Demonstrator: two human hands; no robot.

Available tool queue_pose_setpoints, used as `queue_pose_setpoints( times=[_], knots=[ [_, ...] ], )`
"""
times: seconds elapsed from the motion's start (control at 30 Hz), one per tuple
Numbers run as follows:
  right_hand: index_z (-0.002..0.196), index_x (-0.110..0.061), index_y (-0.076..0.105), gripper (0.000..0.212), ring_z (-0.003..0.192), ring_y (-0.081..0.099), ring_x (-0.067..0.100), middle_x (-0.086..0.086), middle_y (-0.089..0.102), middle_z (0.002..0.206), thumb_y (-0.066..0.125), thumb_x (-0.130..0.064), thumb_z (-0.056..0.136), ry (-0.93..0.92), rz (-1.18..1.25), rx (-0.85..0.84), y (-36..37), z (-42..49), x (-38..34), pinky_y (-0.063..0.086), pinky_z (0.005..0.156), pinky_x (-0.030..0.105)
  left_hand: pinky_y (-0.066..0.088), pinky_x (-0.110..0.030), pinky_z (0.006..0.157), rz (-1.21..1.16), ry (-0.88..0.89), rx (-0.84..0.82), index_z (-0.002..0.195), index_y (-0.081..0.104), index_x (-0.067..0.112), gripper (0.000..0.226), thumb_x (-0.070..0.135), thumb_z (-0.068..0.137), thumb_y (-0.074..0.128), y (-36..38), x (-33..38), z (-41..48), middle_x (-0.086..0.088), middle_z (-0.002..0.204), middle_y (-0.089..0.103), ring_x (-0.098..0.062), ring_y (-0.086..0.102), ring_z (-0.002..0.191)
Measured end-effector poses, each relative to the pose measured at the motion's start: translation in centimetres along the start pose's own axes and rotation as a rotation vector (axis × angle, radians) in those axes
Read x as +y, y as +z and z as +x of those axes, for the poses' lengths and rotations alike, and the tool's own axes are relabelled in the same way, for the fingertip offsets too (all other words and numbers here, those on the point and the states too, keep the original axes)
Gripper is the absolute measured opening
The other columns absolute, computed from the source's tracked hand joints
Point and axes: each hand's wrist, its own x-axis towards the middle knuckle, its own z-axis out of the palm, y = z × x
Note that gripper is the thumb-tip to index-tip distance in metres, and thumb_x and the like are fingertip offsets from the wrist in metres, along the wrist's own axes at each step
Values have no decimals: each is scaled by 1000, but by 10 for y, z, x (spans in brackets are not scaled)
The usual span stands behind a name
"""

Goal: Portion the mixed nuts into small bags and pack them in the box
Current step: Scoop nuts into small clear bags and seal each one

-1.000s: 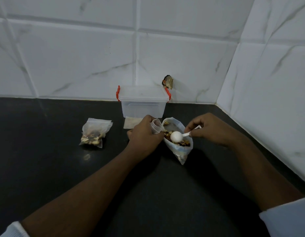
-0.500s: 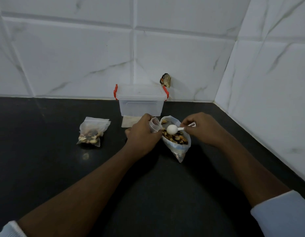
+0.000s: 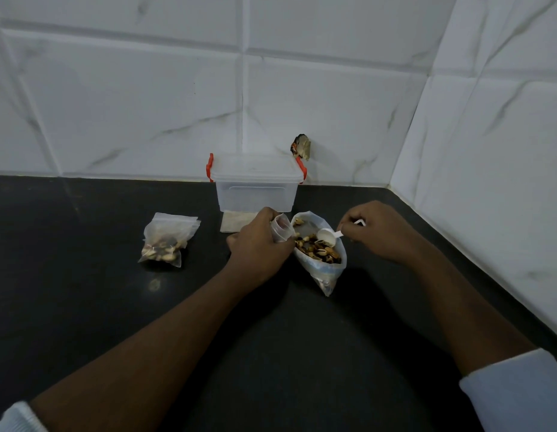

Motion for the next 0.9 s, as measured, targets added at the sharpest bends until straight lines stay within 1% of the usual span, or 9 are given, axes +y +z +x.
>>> queue_pose_setpoints(
  times=[0.1,0.2,0.27,0.37,0.47,0.57,0.67,0.8,0.9],
  knots=[
    [88,-22,77,20,65,58,-12,-17,65,73,60,-15,96,14,23,4,2,2,1,34,57,16,31,-46,114,13,-3,9,127,49,31,39,29,94,70,0,1,-1,7,123,64,-15,59,117],
    [80,-21,76,23,61,58,0,-11,67,66,60,-17,95,60,105,8,7,5,5,41,64,27,34,-49,115,6,-6,-1,123,48,34,37,29,94,70,0,0,0,10,117,62,-16,60,116],
    [81,-17,78,23,57,55,0,-7,69,65,60,-16,96,86,220,1,11,4,6,43,64,29,33,-49,116,1,1,-3,122,48,35,37,30,94,70,0,0,0,12,113,60,-15,60,115],
    [89,-15,79,20,54,55,-5,-2,70,70,61,-15,98,137,359,-17,16,3,5,41,62,23,35,-50,115,-9,2,-6,124,48,34,38,30,94,71,1,-1,1,11,116,61,-15,59,116],
    [90,-10,78,21,51,50,2,2,67,70,60,-12,99,235,523,-43,19,5,7,39,52,21,41,-53,112,-28,11,-12,117,44,40,37,31,93,71,2,-2,3,14,108,58,-15,61,113],
    [95,0,75,20,46,41,5,5,63,68,58,-8,99,324,666,-81,19,6,9,32,44,20,38,-53,114,-28,16,-6,114,42,41,36,32,93,70,3,-3,3,16,105,56,-12,58,109],
    [101,7,72,21,48,37,7,5,60,67,59,-9,98,355,733,-125,20,6,12,29,44,21,35,-52,115,-28,23,1,114,42,40,35,33,94,69,2,-3,2,17,103,55,-9,54,105],
    [102,5,72,19,49,37,7,6,61,69,60,-9,98,375,834,-141,20,8,14,29,44,21,34,-52,116,-28,19,-8,120,44,38,36,33,94,69,1,-2,1,15,107,56,-14,59,114],
    [95,1,74,16,49,35,7,5,59,69,60,-7,98,321,934,-132,17,6,10,26,45,21,33,-52,117,-25,31,-11,117,43,39,35,35,94,69,0,-1,0,17,106,56,-10,57,109]
  ],
)
